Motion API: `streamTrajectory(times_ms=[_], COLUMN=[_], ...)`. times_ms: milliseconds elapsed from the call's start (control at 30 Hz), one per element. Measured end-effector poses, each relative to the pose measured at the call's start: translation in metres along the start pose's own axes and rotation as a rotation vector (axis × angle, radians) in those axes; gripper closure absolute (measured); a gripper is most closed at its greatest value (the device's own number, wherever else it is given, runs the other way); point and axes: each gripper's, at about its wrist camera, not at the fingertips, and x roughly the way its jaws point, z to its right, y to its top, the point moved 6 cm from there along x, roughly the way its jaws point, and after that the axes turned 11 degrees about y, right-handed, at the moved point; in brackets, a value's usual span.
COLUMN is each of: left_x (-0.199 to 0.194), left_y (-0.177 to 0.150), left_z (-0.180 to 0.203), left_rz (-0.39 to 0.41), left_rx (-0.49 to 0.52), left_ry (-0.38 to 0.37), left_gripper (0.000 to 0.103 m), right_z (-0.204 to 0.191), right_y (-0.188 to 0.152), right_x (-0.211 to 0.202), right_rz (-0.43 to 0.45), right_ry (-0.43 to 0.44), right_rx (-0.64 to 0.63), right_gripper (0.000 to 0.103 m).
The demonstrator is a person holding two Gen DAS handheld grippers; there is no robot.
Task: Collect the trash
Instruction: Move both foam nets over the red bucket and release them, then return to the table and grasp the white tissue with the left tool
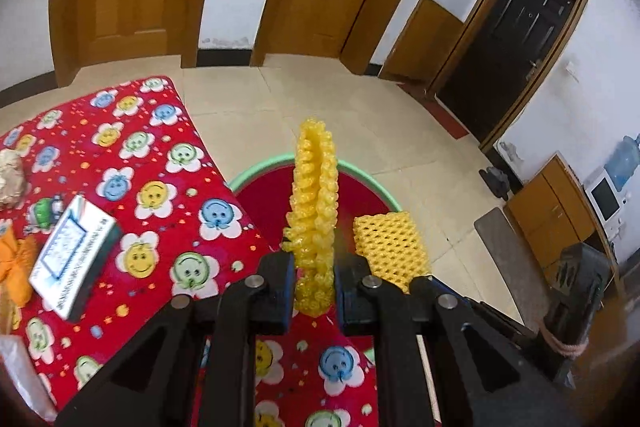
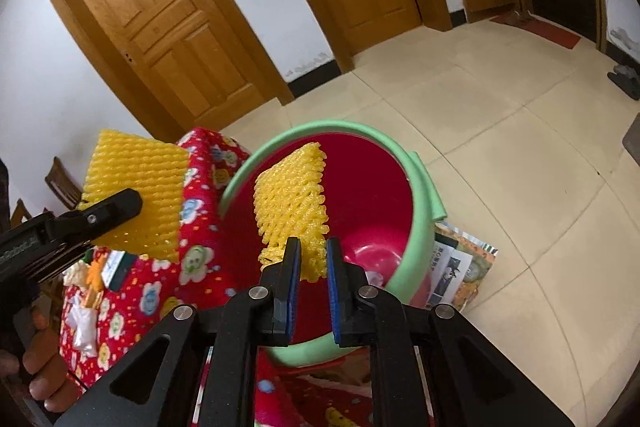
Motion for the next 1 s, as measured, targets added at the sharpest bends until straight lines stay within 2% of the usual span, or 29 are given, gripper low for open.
streamTrajectory(times_ms=[133, 233, 300, 400, 500, 700, 1000], left_x=[0.015, 0.021, 0.022, 0.021, 0.019, 0.007, -0.025], left_y=[0.000, -0.001, 0.000, 0.000, 0.001, 0.000, -0.006], left_z=[0.002, 0.000, -0.002, -0.005, -0.008, -0.018, -0.036], left_rz=[-0.023, -0.043, -0.045, -0.041, -0.037, -0.032, 0.003], left_rx=[-0.001, -0.018, -0.025, -0.032, -0.043, -0.074, -0.107], left_ry=[-0.005, -0.005, -0.002, 0.008, 0.015, 0.027, 0.058], left_gripper=[0.087, 0.076, 0.072, 0.068, 0.068, 0.068, 0.068], right_z=[0.007, 0.011, 0.010, 0.012, 0.012, 0.008, -0.010], right_y=[0.001, 0.001, 0.001, 0.000, 0.001, 0.004, 0.005], right_x=[0.004, 0.007, 0.007, 0.009, 0.007, -0.001, -0.014], right_rz=[-0.004, -0.004, -0.005, -0.013, -0.010, 0.011, 0.030], right_ry=[-0.011, -0.007, -0.002, 0.002, 0.006, 0.015, 0.037], right_rx=[0.001, 0.009, 0.014, 0.024, 0.031, 0.029, 0.003], right_gripper=[0.088, 0.087, 0.083, 0.082, 0.078, 0.075, 0.066])
